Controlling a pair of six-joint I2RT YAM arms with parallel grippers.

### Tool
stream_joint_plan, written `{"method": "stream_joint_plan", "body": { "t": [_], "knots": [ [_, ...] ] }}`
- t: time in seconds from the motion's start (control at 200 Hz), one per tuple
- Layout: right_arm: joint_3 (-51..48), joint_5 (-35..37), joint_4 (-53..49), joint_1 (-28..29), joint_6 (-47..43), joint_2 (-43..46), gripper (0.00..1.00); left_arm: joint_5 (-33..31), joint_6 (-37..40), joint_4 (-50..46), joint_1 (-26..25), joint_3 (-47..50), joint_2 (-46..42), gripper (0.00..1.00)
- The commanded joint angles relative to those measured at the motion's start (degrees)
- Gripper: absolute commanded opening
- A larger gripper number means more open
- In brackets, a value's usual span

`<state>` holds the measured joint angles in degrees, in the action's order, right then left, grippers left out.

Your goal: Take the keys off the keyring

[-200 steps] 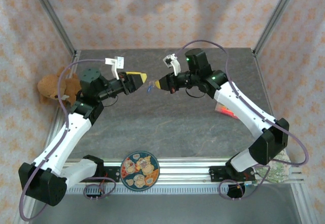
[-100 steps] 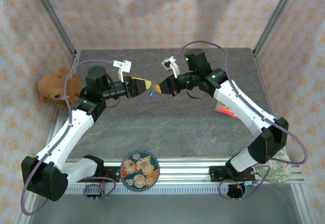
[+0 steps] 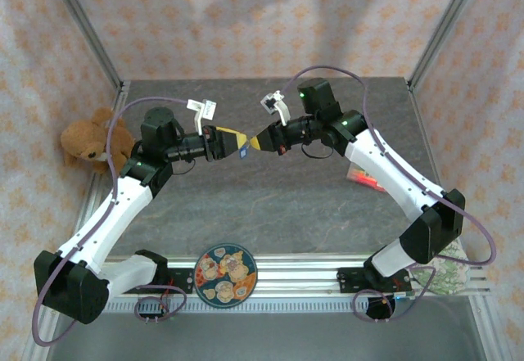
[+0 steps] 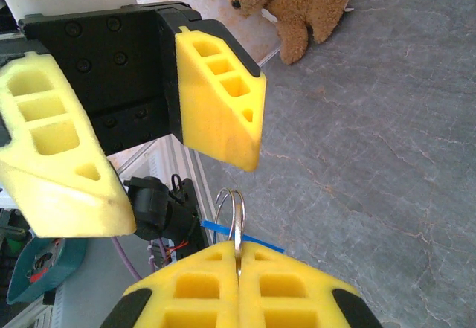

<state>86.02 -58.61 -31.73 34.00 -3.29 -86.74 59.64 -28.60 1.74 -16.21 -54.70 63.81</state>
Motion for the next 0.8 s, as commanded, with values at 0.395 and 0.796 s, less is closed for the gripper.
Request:
{"method": "stream_joint_plan", "body": {
  "t": [0.395,0.796],
  "knots": [
    [1.8,-0.8,2.5,-0.2,0.6,0.7,0.00,2.6,0.0,1.5,-1.1,0.8,0.5,0.30],
    [1.1,-0.2,3.3,-0.2,0.4,1.5,0.00,1.4,-1.3,3.3,-1.1,1.1,0.5,0.00]
  ]
}}
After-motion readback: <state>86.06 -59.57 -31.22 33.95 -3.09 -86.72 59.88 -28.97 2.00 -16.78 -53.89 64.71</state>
